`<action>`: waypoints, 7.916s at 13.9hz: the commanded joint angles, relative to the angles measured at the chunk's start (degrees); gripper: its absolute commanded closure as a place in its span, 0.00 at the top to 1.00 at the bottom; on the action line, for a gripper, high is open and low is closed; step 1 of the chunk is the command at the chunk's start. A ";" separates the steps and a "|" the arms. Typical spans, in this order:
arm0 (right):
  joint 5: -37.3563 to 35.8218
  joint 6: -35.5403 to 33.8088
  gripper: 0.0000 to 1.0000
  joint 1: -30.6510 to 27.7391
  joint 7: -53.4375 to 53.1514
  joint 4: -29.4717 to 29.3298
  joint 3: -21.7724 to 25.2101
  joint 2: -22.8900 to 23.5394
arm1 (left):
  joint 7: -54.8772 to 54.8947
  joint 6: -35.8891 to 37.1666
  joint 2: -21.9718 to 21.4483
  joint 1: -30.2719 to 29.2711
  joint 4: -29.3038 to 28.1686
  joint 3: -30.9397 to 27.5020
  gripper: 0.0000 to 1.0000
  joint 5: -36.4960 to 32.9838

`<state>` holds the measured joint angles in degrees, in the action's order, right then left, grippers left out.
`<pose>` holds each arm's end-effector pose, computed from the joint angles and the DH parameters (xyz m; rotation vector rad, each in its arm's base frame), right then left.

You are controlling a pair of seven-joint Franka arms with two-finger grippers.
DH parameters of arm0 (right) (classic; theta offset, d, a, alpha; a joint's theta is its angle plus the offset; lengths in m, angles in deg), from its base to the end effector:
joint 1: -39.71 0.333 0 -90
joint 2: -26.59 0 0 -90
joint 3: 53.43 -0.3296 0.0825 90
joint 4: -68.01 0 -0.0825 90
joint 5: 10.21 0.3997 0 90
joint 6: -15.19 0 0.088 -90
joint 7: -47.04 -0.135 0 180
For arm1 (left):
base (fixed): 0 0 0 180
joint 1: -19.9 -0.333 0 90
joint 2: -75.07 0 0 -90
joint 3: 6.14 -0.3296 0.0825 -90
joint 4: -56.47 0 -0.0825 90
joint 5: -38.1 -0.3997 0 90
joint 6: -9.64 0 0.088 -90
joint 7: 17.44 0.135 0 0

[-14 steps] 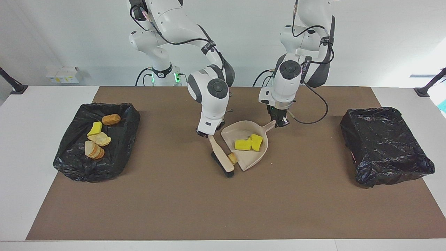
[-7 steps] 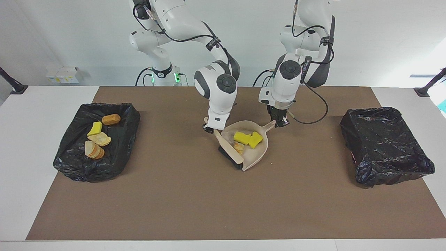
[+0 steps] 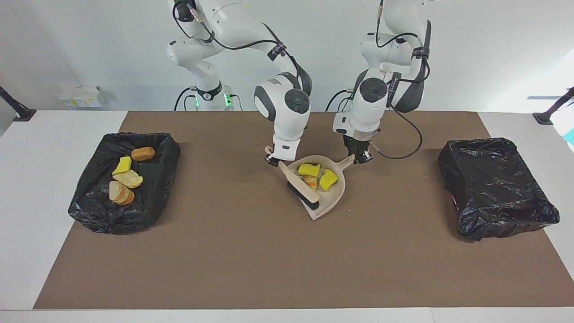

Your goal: Sweep and dump trash in bin

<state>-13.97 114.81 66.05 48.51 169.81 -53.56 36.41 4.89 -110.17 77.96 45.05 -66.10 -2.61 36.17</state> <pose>0.5384 0.2594 0.4230 2.9252 0.7554 -0.2893 0.4809 -0.2601 0.3504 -2.7921 1.3635 0.1507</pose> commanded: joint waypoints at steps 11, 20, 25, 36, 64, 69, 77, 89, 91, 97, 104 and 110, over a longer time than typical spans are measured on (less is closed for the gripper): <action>10.35 4.60 0.00 12.39 -32.99 12.28 -1.27 -9.30 | -1.77 8.53 -10.19 -15.54 4.96 -1.42 0.00 0.52; 13.07 17.35 0.00 24.19 -49.02 13.78 -1.36 -1.48 | 22.53 18.30 -7.64 -41.82 17.01 -2.30 0.00 5.71; 13.25 18.60 0.11 25.69 -49.11 14.22 -1.45 0.47 | 35.11 19.34 -1.94 -52.11 27.09 -2.57 0.00 -1.64; 12.02 3.77 1.00 17.53 -41.59 5.17 -0.66 -3.13 | 55.36 18.47 6.51 -50.29 36.53 -1.95 0.00 -34.53; 0.78 -8.30 1.00 -23.26 12.20 -10.57 8.05 -9.38 | 45.95 19.26 5.63 -32.97 31.43 -1.69 0.00 -69.96; 1.20 -9.26 1.00 -24.24 8.14 -11.79 7.35 -9.46 | 42.73 21.36 5.55 -29.56 31.08 -1.60 0.00 -64.98; 3.67 -12.25 1.00 -22.56 0.02 -12.24 6.55 -10.69 | 33.56 28.57 6.78 -28.66 33.36 -1.51 0.00 -49.84; 3.67 -12.08 1.00 -22.56 0.02 -12.24 6.64 -10.61 | 39.22 29.45 3.97 -28.49 36.27 -1.78 0.00 -30.43; 3.67 -12.08 1.00 -22.56 -0.07 -12.24 6.55 -10.61 | 30.97 32.52 3.35 -28.22 36.09 -1.34 0.00 -25.35; 3.67 -12.08 1.00 -22.56 -0.07 -12.24 6.55 -10.61 | 2.77 33.50 -2.36 -20.50 27.48 -1.25 0.00 -11.72; 3.67 -12.08 1.00 -22.56 -0.07 -12.24 6.64 -10.61 | -30.00 22.82 -3.86 -7.58 21.15 -1.25 0.00 -0.90; 3.67 -12.08 1.00 -22.56 -0.07 -12.24 6.64 -10.61 | -44.39 11.54 2.10 2.70 20.27 -1.07 0.00 3.85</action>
<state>-11.37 103.46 43.85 49.40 157.88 -46.87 26.02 -38.63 -95.50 78.47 45.92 -45.03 -2.50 37.67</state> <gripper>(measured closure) 0.000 0.687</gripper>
